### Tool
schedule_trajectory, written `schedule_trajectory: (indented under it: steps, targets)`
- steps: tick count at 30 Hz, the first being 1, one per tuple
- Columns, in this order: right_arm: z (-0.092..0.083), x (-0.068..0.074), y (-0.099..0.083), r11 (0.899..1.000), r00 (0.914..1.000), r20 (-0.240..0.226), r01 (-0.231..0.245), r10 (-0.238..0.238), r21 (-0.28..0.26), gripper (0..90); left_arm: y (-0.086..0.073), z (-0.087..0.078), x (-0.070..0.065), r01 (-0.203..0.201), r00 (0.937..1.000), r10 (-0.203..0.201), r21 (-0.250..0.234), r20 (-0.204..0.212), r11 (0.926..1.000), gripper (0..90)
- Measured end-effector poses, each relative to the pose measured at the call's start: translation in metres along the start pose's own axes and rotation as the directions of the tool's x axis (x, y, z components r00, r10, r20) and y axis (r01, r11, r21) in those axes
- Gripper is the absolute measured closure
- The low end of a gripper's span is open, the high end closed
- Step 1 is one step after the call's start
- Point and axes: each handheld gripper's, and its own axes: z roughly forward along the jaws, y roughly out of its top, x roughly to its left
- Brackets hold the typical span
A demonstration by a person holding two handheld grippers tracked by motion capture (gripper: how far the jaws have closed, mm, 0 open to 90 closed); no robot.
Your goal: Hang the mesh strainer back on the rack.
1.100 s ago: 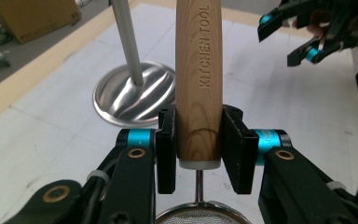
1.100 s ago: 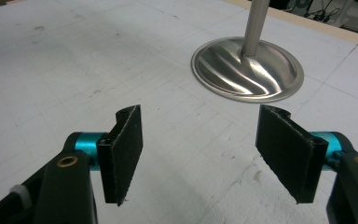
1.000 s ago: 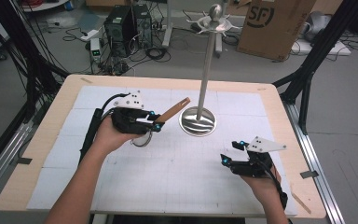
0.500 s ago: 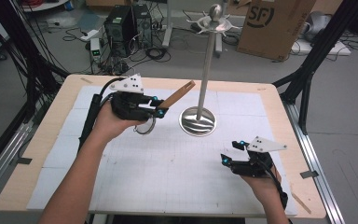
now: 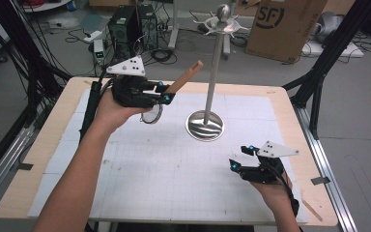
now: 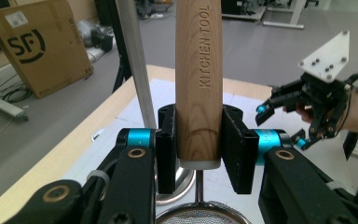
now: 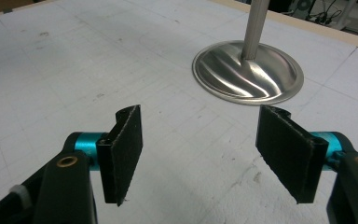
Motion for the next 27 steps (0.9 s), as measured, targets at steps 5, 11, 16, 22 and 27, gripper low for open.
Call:
schedule_trajectory:
  steps: [5, 11, 16, 22, 27]
  targets:
    - [0.001, 0.000, 0.000, 1.000, 1.0000, -0.002, 0.003, -0.003, 0.003, 31.0, 0.005, -0.001, 0.003, -0.004, 1.0000, 0.004, -0.020, 0.003, 0.9998, 68.9]
    - [0.001, 0.000, 0.000, 1.000, 1.0000, -0.003, 0.003, -0.003, -0.001, 31.0, 0.015, -0.002, 0.005, -0.011, 0.9999, 0.011, -0.036, 0.011, 0.9993, 68.9]
    - [0.001, 0.001, 0.000, 1.000, 1.0000, -0.006, 0.000, 0.000, 0.000, 31.0, 0.022, -0.001, 0.009, -0.014, 0.9997, 0.015, -0.035, 0.018, 0.9993, 68.9]
    - [0.000, 0.000, 0.000, 1.000, 1.0000, -0.003, 0.000, 0.000, -0.005, 31.0, 0.032, 0.001, 0.015, -0.011, 0.9999, 0.011, -0.040, 0.012, 0.9991, 68.9]
    - [-0.001, -0.001, 0.000, 1.000, 1.0000, -0.003, -0.001, 0.001, -0.006, 31.0, 0.040, 0.001, 0.017, -0.024, 0.9997, 0.024, -0.034, -0.009, 0.9991, 68.9]
